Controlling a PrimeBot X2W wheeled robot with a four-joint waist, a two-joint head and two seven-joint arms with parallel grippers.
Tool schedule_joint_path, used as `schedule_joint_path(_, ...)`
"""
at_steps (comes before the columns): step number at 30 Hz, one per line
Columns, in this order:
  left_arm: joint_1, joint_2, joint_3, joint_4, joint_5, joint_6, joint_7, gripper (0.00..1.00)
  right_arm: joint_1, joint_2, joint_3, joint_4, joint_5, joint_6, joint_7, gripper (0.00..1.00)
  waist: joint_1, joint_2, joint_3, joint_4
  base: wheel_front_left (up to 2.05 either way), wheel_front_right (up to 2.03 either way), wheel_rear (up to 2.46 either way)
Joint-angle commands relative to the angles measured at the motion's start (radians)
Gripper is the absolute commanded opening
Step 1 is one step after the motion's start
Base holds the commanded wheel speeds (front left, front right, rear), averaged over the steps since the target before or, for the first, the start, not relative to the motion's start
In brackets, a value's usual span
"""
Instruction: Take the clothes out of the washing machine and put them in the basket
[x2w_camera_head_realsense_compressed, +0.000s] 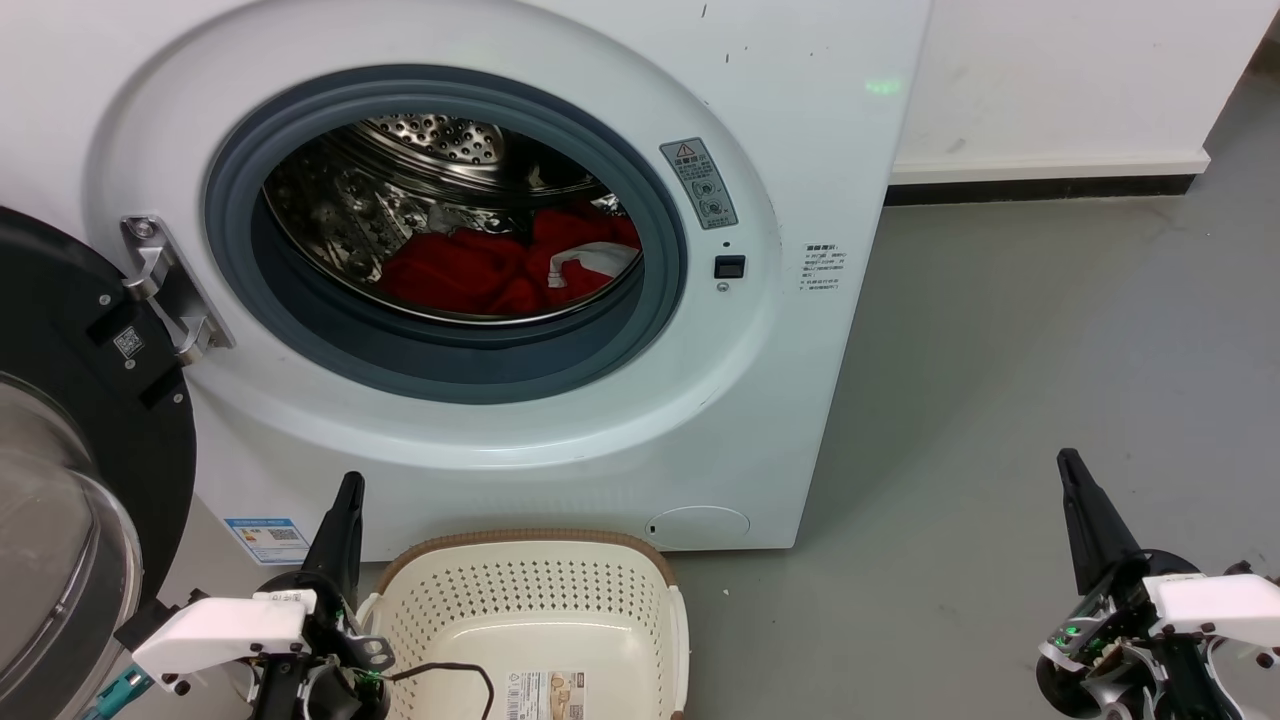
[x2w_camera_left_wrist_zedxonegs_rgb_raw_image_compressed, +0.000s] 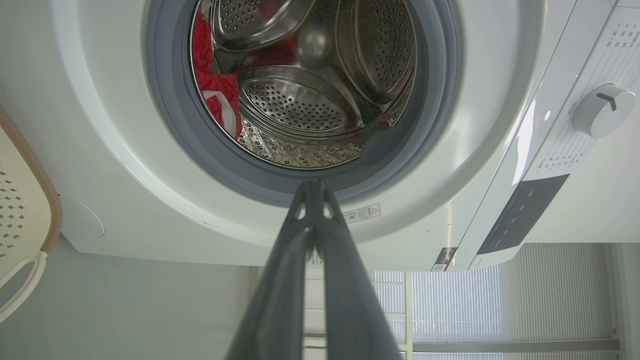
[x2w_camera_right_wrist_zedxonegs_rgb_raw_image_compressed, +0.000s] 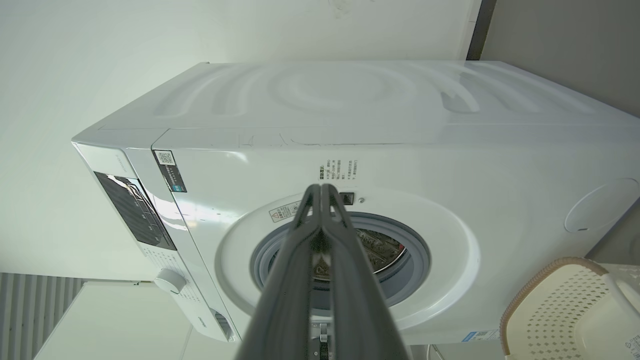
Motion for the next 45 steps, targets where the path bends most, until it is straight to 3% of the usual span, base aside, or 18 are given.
schedule_joint_path(1,-0.005,-0.001,0.005,0.0,0.0,-0.003,0.004,0.0,-0.013,0.004,-0.001,0.002,-0.003,0.0,0.001,0.0,0.0,0.0,0.0,0.0,0.0,0.0,0.0)
schedule_joint_path(45,-0.005,-0.002,0.007,0.0,0.003,-0.003,0.005,0.0,-0.014,0.006,-0.004,0.002,-0.007,0.0,0.004,0.0,0.0,0.0,0.0,0.0,0.0,0.0,0.0)
